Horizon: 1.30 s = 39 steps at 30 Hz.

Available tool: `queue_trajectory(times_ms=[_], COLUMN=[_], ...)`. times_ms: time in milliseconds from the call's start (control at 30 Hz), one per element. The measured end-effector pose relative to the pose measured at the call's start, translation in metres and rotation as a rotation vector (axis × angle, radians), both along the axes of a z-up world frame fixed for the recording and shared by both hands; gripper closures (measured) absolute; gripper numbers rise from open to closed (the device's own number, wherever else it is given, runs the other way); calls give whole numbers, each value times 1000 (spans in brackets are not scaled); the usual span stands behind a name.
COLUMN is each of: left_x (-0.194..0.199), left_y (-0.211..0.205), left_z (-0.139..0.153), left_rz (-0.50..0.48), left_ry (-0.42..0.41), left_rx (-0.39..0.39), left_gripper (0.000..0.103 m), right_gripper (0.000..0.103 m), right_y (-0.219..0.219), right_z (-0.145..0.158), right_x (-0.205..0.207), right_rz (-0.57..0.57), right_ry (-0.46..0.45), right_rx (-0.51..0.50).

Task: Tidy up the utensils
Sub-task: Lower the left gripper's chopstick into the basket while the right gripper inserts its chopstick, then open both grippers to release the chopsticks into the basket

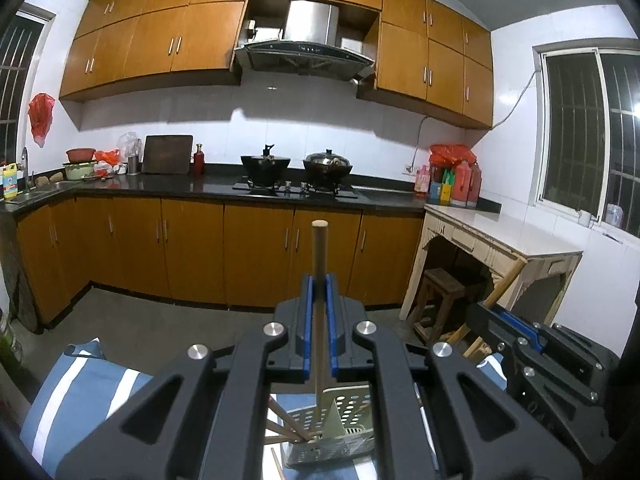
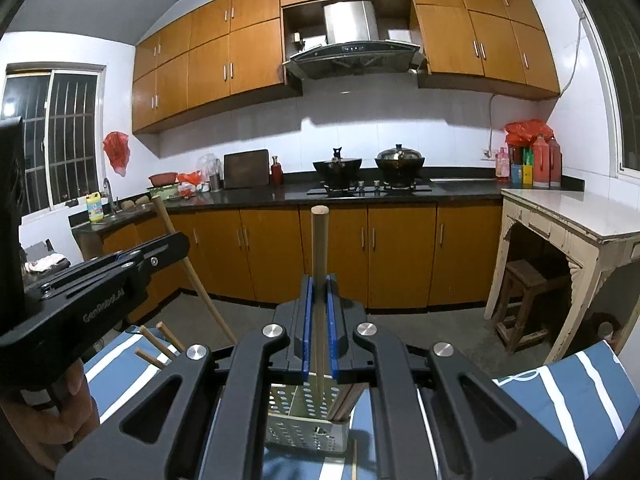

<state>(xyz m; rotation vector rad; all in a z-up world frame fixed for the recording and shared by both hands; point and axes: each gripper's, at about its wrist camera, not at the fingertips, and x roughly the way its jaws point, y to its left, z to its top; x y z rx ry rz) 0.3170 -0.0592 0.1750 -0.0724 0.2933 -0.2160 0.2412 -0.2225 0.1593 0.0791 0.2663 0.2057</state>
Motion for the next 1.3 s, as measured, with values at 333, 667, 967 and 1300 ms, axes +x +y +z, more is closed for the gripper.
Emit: queue_trajectory(times_ms=[333, 667, 967, 1300], left_x=[5, -1, -20, -78], left_y=[-4, 2, 9, 18], left_z=[-10, -9, 1, 16], left_rz=[-1, 21, 34, 74], left_ry=[30, 26, -4, -61], left_rx=[22, 16, 11, 40], left_gripper=[95, 67, 61, 53], right_gripper=[95, 66, 67, 64], right_y=[-1, -8, -16, -42], right_z=[-7, -3, 6, 6], right_x=[8, -1, -22, -61], right_rz=[16, 27, 5, -52], right_ry=[33, 12, -24, -31], right_rx=[12, 41, 42, 52])
